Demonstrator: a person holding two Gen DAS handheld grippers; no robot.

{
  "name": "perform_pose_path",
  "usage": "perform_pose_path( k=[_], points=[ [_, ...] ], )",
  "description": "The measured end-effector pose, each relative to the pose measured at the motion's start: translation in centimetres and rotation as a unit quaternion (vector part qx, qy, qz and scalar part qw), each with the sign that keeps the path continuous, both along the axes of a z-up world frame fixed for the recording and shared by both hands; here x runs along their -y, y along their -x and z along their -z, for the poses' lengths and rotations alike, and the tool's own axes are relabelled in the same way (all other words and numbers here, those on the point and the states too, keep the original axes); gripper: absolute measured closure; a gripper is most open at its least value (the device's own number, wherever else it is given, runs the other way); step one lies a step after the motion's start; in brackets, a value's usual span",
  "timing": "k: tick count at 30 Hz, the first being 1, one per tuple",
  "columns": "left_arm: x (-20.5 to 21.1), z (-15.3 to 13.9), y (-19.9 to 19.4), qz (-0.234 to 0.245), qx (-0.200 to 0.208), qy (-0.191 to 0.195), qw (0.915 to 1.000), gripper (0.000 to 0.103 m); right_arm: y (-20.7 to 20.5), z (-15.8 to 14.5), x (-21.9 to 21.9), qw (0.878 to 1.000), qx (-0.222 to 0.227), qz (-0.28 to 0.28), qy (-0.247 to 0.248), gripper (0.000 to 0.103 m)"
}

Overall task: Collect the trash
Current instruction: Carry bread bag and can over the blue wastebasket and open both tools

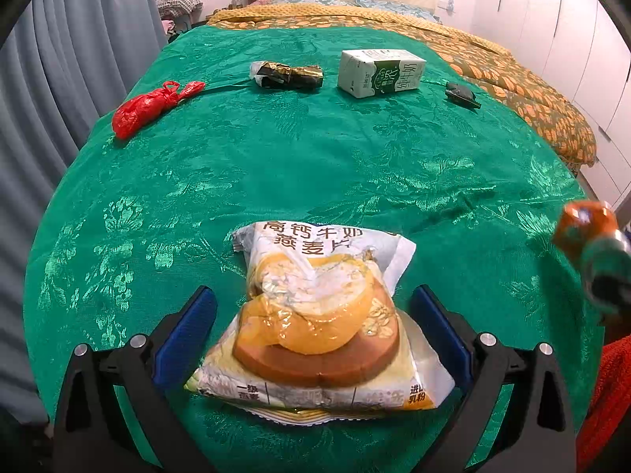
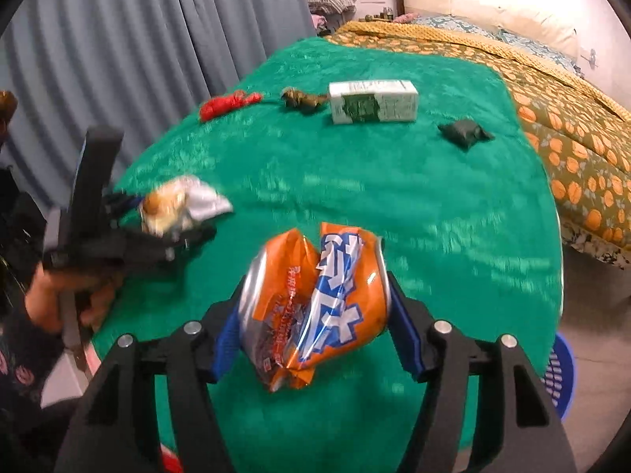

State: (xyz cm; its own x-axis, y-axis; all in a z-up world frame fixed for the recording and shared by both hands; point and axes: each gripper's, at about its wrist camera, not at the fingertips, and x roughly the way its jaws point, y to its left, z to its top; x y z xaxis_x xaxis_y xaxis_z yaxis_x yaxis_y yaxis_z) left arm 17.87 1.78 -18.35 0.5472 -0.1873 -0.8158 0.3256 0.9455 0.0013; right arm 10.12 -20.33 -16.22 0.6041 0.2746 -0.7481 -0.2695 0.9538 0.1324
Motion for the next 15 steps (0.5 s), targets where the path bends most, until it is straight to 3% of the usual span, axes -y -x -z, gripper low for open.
perform_pose_path(
  k=[10,13,15],
  points=[
    [-0.1,-0.2,0.2,-0.002,-0.001,0.008,1.0000,0.006,0.1,1.2,0.9,0.999,0.004,0.036,0.025,0.029],
    [-0.2,-0.4,0.3,-0.010,0.006,0.007,0.9999,0.015,0.2,1.1,0.6,0.999,0.005,0.031,0.034,0.038],
    [-0.3,-0.5,0.4,-0.013,0.010,0.006,0.9998,0.027,0.3,1.0,0.6,0.999,0.003,0.032,0.033,0.041]
  ],
)
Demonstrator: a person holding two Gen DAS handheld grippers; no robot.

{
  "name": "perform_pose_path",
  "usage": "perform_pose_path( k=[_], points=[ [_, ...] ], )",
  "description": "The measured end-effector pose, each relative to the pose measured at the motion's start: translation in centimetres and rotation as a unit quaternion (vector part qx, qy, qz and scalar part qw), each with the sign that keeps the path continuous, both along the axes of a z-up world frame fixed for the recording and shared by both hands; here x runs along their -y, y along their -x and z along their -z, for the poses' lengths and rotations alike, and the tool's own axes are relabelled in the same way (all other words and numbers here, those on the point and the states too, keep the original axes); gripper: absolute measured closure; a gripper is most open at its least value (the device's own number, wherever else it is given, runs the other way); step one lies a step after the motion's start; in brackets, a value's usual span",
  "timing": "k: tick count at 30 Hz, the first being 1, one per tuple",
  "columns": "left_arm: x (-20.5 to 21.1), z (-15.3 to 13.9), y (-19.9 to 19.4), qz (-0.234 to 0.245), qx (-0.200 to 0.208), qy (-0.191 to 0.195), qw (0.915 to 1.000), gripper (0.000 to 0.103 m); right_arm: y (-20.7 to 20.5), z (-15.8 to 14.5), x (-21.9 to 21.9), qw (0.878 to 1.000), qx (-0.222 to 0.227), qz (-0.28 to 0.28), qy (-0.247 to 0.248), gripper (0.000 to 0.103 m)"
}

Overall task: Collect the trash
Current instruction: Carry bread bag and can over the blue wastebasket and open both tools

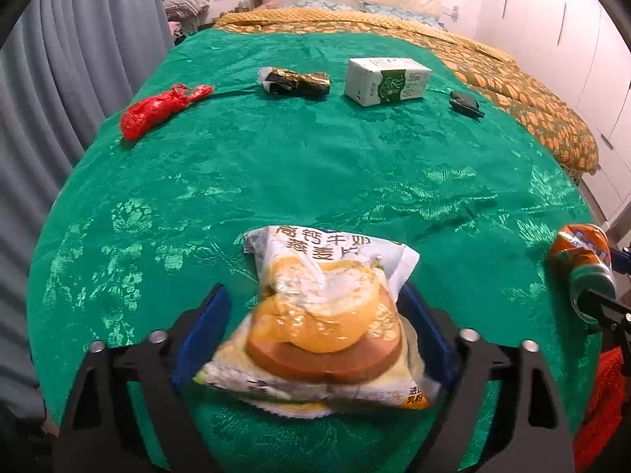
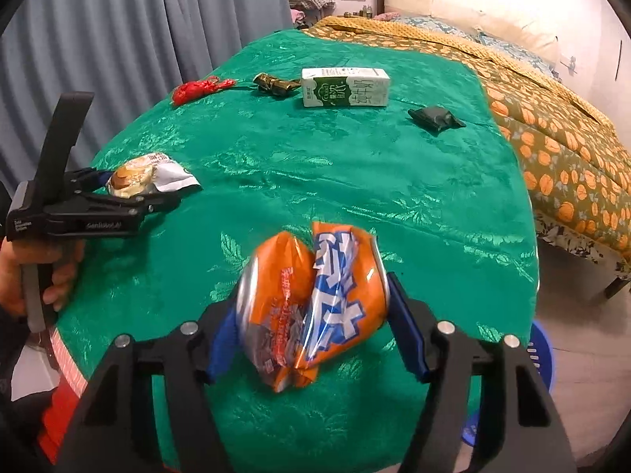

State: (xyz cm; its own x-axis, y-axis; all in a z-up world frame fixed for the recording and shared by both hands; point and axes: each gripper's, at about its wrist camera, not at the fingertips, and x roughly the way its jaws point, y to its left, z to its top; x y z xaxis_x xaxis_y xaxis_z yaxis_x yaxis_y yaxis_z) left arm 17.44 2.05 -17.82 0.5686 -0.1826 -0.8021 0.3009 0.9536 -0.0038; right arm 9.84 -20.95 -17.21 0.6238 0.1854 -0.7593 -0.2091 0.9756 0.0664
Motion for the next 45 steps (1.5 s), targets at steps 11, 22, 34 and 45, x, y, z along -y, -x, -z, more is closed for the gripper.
perform_pose_path(
  k=[11,22,34,45],
  points=[
    [2.8,-3.6,4.1,0.029,0.038,0.032,0.9984,0.055,1.0,-2.9,1.1,0.998,0.021,0.003,-0.058,0.042],
    [6.8,-6.4,6.2,0.062,0.068,0.029,0.9954,0.055,1.7,-3.7,3.0,0.996,0.026,0.012,-0.086,0.042],
    [11.0,-7.1,6.7,0.090,0.098,0.000,0.9911,0.057,2.7,-3.5,5.5,0.994,0.028,0.023,-0.107,0.042],
    [13.4,-7.5,7.2,0.111,0.113,-0.012,0.9874,0.058,3.2,-3.5,8.0,0.991,0.029,0.039,-0.128,0.042]
  ],
)
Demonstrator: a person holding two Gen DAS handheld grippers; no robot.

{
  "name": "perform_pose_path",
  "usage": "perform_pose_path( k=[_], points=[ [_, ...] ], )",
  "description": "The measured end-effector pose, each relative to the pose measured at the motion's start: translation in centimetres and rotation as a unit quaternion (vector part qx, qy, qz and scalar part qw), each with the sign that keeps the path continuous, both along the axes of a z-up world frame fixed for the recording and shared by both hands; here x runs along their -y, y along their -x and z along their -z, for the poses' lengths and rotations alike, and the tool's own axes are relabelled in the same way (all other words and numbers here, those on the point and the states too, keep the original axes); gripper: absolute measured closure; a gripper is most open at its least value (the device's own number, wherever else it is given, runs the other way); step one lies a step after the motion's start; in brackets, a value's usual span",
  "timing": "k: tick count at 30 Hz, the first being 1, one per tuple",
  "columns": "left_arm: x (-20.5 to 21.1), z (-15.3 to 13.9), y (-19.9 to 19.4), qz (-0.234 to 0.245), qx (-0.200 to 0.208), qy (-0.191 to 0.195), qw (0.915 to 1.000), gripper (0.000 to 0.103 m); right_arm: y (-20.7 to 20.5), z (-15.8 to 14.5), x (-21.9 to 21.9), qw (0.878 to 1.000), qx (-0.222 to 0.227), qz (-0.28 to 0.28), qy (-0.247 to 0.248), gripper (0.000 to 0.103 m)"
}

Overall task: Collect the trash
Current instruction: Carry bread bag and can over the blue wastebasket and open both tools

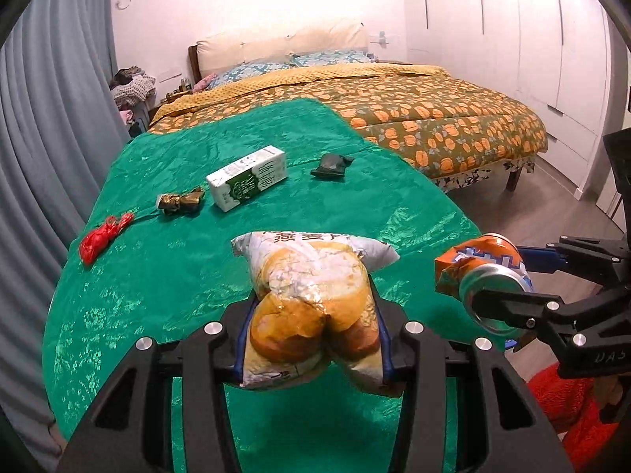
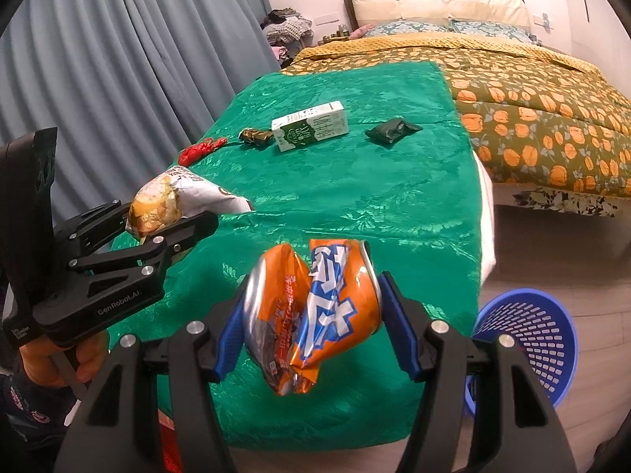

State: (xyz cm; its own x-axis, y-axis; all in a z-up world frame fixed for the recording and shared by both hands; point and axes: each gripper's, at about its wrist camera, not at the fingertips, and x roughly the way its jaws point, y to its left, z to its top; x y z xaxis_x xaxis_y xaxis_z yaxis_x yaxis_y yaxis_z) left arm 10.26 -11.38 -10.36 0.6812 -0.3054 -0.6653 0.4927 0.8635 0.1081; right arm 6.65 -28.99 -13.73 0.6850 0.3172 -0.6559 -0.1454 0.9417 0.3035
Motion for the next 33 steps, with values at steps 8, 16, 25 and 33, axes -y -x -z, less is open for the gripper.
perform_pose_path(
  k=[8,16,25,33],
  points=[
    [3.7,0.0,0.2,0.057,-0.060,0.041,0.9957,0.058,0.9,-0.7,6.8,0.999,0.004,0.052,0.013,0.042],
    [13.9,1.8,1.6,0.150,-0.138,0.056,0.9775,0.057,1.5,2.2,18.1,0.990,-0.046,0.133,0.019,0.042],
    [27.0,9.8,1.5,0.183,-0.202,0.020,0.9619,0.055,-0.1,11.1,28.2,0.972,-0.141,0.185,-0.021,0.041],
    [31.7,17.1,0.1,0.165,-0.233,-0.006,0.9584,0.053,-1.0,16.8,31.8,0.957,-0.196,0.209,-0.052,0.038]
  ],
)
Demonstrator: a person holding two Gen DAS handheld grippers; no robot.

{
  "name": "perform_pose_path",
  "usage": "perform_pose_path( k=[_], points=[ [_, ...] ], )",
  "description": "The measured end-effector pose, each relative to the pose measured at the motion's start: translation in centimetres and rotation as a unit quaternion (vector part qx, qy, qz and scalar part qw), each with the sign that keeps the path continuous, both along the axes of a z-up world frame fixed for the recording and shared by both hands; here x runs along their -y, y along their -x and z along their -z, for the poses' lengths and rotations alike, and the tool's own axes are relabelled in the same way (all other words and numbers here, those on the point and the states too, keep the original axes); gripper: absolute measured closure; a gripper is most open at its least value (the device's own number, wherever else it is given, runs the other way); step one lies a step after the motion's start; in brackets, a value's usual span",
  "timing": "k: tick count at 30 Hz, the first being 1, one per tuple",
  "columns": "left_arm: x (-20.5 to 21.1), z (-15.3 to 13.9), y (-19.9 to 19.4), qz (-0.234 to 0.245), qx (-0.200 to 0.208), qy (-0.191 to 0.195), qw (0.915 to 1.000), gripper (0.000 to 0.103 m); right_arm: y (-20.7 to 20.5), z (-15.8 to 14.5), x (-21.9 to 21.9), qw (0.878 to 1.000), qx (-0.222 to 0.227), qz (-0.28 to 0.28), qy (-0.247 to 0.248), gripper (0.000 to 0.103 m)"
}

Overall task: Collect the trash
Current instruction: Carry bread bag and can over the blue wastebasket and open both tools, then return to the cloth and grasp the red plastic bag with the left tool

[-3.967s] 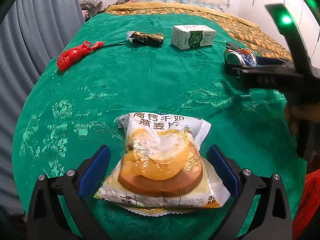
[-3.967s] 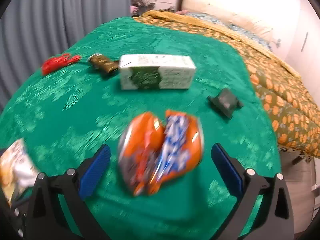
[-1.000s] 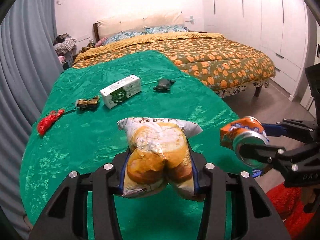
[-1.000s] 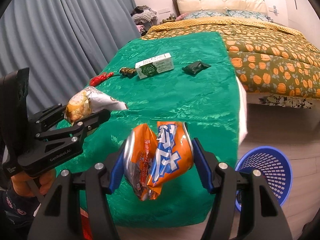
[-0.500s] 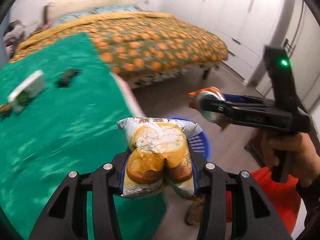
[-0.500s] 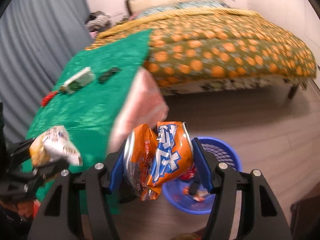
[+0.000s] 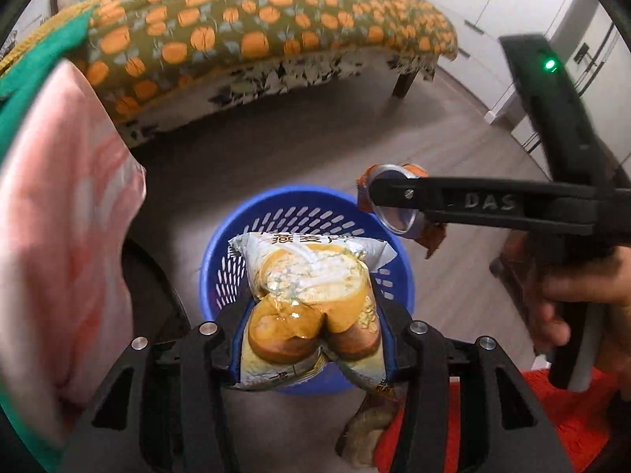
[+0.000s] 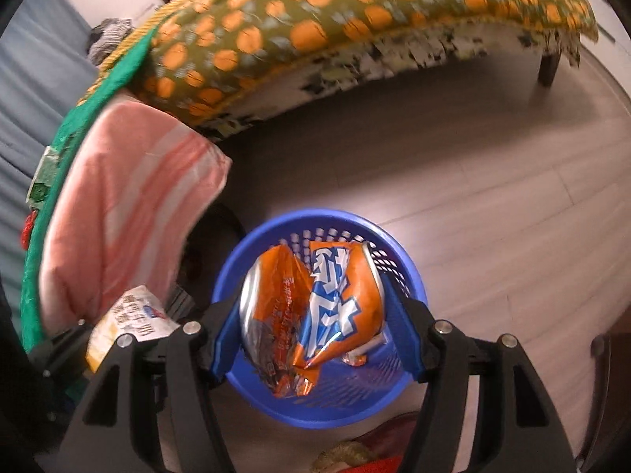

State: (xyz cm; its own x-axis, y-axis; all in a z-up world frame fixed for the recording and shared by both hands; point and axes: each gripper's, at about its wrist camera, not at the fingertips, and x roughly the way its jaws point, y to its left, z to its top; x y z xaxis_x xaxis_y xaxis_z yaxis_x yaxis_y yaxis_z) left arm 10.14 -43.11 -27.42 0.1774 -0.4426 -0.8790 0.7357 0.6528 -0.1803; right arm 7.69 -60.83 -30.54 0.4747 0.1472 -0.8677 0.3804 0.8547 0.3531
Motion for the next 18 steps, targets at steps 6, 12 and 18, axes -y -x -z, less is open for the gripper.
perform_pose_path(
  k=[6,12,18],
  points=[
    [1.7,3.4,-1.2,-0.007,0.002,-0.012,0.9999,0.027,-0.9,1.5,0.9,1.000,-0.004,0.022,-0.019,0.024],
    [1.4,2.0,-0.7,-0.017,0.026,0.017,0.9994,0.016,-0.2,-1.0,2.0,0.998,0.029,0.049,0.010,0.017],
    [-0.5,-3.3,2.8,0.000,0.072,0.066,0.9952,0.010,1.7,-5.2,2.4,0.991,0.074,0.094,0.059,0.011]
  ],
)
